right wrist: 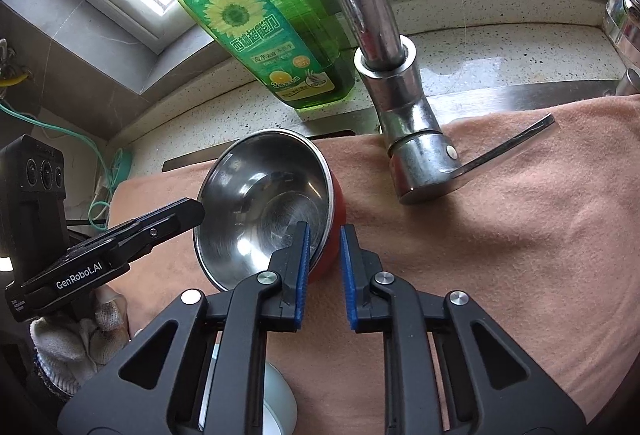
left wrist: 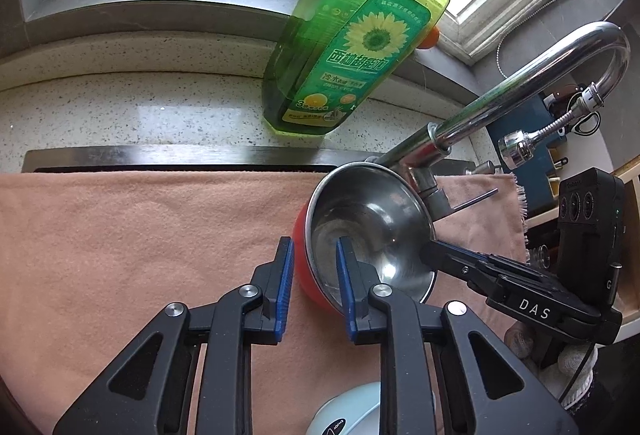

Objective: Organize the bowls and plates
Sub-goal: 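Grasp the rim of the red-bottomed steel pot with the right gripper, then lift the red pot and carry it over the large steel bowl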

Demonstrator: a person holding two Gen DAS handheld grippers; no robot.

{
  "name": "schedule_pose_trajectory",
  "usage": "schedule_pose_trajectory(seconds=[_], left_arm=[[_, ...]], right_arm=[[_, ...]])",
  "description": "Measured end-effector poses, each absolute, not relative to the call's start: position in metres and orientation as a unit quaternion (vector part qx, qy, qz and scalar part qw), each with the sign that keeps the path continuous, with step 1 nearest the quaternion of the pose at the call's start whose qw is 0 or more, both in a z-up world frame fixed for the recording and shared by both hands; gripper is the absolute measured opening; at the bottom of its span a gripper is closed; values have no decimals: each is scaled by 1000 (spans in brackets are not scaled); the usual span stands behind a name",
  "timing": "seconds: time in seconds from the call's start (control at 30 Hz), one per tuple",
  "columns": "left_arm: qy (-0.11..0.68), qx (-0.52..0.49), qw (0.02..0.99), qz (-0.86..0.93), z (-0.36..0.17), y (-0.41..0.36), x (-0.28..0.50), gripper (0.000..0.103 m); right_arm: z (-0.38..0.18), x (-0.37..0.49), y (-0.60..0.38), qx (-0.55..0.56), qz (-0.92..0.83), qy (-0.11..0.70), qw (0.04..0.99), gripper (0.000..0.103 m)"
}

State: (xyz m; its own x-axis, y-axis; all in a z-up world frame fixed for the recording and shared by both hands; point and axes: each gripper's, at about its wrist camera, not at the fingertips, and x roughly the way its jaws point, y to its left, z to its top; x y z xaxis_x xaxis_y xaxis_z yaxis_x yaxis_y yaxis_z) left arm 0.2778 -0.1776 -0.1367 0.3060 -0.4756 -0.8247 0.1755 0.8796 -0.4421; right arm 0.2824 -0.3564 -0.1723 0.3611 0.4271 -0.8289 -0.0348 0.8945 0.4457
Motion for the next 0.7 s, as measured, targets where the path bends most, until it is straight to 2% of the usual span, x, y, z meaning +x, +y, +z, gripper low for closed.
schedule_pose_trajectory(seconds=[0.27, 0.7], left_arm=[[550, -134, 797, -211, -139, -181, 279, 10], [531, -139, 806, -220, -114, -169, 264, 10]], right_arm=[[-175, 287, -358, 180, 139, 550, 804, 11], [-154, 276, -350, 187, 135, 541, 809, 10]])
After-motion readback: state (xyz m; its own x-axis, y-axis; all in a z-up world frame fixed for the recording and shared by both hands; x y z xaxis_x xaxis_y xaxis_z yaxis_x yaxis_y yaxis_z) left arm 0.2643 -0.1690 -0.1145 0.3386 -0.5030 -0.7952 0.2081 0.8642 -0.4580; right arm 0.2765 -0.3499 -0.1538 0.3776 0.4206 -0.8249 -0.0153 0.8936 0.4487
